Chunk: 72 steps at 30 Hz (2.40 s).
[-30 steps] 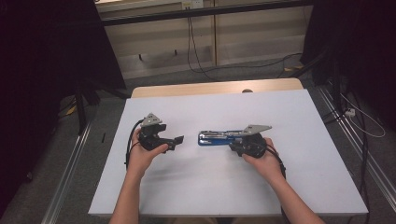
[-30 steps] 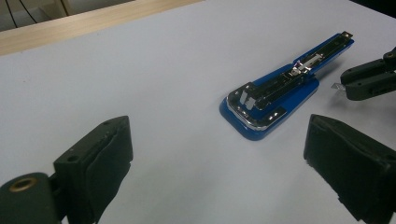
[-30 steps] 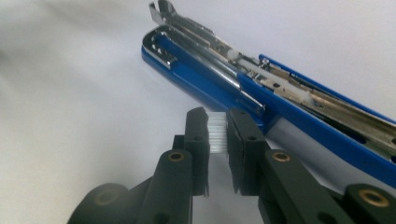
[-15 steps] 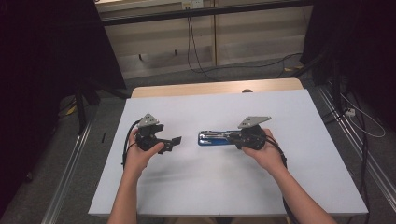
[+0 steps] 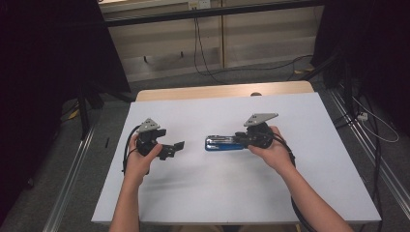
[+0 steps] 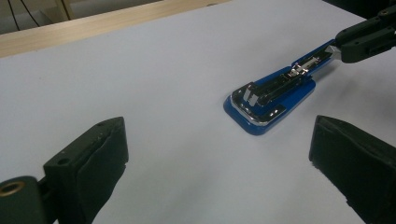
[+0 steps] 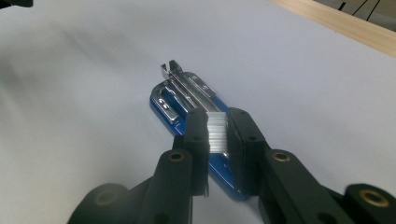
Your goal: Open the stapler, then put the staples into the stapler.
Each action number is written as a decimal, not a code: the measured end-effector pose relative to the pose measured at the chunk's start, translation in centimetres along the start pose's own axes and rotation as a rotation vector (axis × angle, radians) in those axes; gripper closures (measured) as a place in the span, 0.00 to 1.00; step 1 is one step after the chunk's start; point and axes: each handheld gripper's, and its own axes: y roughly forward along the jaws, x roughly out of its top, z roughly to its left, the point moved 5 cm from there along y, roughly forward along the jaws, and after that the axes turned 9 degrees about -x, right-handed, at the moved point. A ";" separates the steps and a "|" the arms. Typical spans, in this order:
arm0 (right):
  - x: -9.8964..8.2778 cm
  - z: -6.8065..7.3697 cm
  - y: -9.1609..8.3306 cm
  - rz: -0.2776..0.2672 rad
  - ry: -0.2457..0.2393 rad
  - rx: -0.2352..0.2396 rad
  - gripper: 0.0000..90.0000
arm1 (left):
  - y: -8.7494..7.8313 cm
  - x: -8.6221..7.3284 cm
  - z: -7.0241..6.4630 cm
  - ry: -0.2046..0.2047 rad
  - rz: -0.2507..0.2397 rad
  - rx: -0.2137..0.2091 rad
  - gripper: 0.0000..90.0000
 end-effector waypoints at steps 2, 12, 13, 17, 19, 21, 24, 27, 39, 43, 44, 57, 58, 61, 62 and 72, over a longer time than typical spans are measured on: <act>0.3 0.1 -0.1 -0.004 -0.006 0.003 0.88 | 0.0 -0.1 0.0 0.002 0.008 0.003 0.05; 1.1 -0.4 -0.4 -0.026 0.010 0.018 0.88 | 0.0 -0.3 0.1 0.002 0.007 -0.003 0.05; 1.1 -0.4 -0.4 -0.027 0.010 0.019 0.88 | 0.1 -0.3 0.2 0.003 0.009 -0.001 0.05; 1.4 -0.5 -0.3 -0.027 -0.001 0.025 0.88 | 0.1 -0.6 0.4 0.006 0.021 0.001 0.05; 1.8 -0.7 -0.2 -0.033 -0.006 0.025 0.88 | 0.2 -0.8 0.4 0.006 0.030 -0.003 0.05; 2.1 -0.7 -0.2 -0.039 -0.009 0.031 0.88 | 0.3 -0.9 0.4 -0.002 0.032 -0.008 0.05; 2.5 -0.8 0.2 -0.040 -0.028 0.039 0.88 | 0.1 -0.9 0.4 -0.008 0.022 -0.007 0.05; 2.9 -0.9 0.5 -0.044 -0.039 0.050 0.88 | 0.0 -0.7 0.6 0.000 0.014 -0.005 0.05; 3.5 -1.0 2.0 -0.049 -0.079 0.102 0.88 | -0.2 -1.0 0.8 -0.017 0.021 0.001 0.05; 3.6 -0.9 2.3 -0.038 -0.153 0.115 0.88 | -0.4 -1.0 0.9 -0.020 0.021 0.010 0.05; 3.6 -0.9 2.4 -0.035 -0.163 0.119 0.88 | -0.5 -1.1 0.9 -0.020 0.023 0.012 0.05; 3.9 -0.8 3.0 -0.046 -0.197 0.204 0.88 | -0.7 -1.5 0.8 -0.021 0.024 0.012 0.05; 3.9 -0.7 3.0 -0.045 -0.201 0.210 0.88 | -0.6 -1.5 0.8 -0.023 0.023 0.013 0.05; 3.8 -0.7 3.4 -0.044 -0.217 0.232 0.88 | -0.5 -1.5 0.8 -0.022 0.025 0.008 0.05; 3.9 -0.7 3.4 -0.043 -0.220 0.240 0.88 | -0.5 -1.5 0.8 -0.024 0.025 0.009 0.05; 4.0 -0.7 4.5 -0.018 -0.210 0.285 0.88 | -0.6 -1.4 0.9 -0.027 0.017 0.006 0.05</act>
